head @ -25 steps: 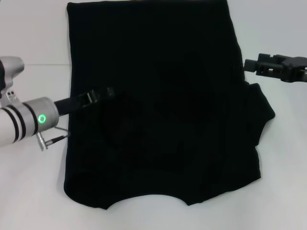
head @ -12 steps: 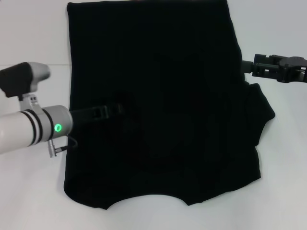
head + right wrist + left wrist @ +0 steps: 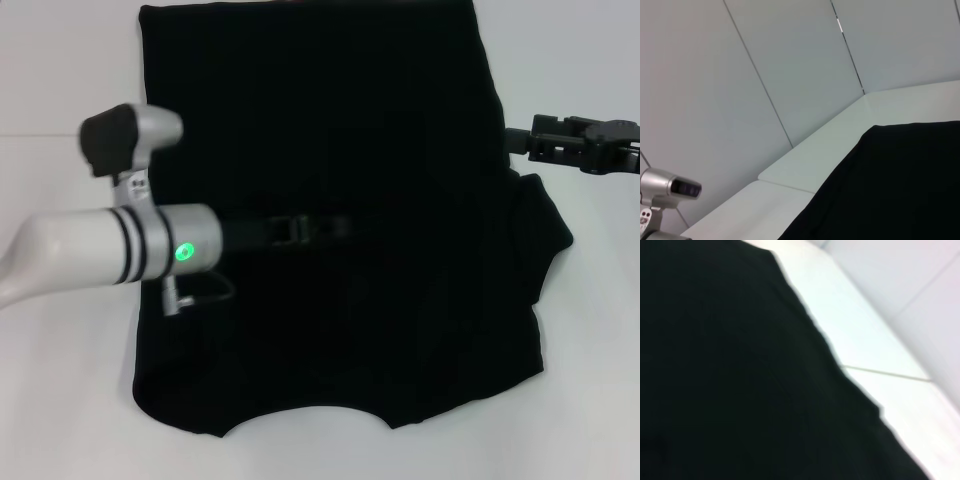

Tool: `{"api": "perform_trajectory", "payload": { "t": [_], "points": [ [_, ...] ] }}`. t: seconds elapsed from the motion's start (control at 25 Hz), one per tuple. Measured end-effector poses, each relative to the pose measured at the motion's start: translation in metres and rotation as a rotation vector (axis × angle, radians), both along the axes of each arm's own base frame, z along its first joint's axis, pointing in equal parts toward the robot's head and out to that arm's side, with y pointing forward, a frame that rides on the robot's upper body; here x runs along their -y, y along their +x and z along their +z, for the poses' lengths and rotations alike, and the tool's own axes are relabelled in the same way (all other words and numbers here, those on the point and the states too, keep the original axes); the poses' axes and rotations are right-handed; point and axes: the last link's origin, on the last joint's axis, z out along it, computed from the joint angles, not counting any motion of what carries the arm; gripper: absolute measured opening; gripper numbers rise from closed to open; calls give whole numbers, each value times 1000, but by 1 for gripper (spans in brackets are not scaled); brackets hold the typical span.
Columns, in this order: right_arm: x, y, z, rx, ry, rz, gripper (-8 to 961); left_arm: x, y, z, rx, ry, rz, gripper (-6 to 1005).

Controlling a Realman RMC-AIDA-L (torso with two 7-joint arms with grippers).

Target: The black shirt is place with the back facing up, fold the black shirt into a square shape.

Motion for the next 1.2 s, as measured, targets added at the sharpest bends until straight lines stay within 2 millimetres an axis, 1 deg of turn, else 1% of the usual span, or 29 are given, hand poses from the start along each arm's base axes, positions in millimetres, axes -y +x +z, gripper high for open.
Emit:
{"api": "perform_trajectory", "payload": {
  "t": [0.04,0.16,0.24,0.32,0.36,0.48,0.52,0.68,0.84,0.96,1.04,1.2],
  "points": [
    [0,0,0,0,1,-1,705,-1,7,-2,24,-10,-8,635],
    [0,2,1,0,2,-14,703,1,19,-4,87,-35,-26,635],
    [-2,6,1,6,-9,-56,702,4,22,2,135,-44,-41,634],
    [-5,14,4,34,-30,-136,701,10,20,11,174,-51,-80,633],
    [-7,19,6,51,-40,-184,700,16,20,17,186,-56,-130,633],
    [-10,31,10,90,-85,-324,699,33,18,25,190,-75,-277,631],
    [-9,34,10,97,-103,-366,698,43,17,27,187,-81,-355,631],
    [-9,46,13,124,-147,-519,696,65,13,23,135,-83,-568,636],
    [-8,57,14,152,-166,-644,694,74,11,20,100,-81,-682,649],
    [-9,59,7,160,-191,-693,692,76,10,18,73,-93,-715,658],
    [-9,59,-2,166,-209,-706,691,76,11,18,55,-97,-746,664],
    [-14,59,-20,187,-219,-740,689,81,10,18,15,-87,-863,818]
  ]
}}
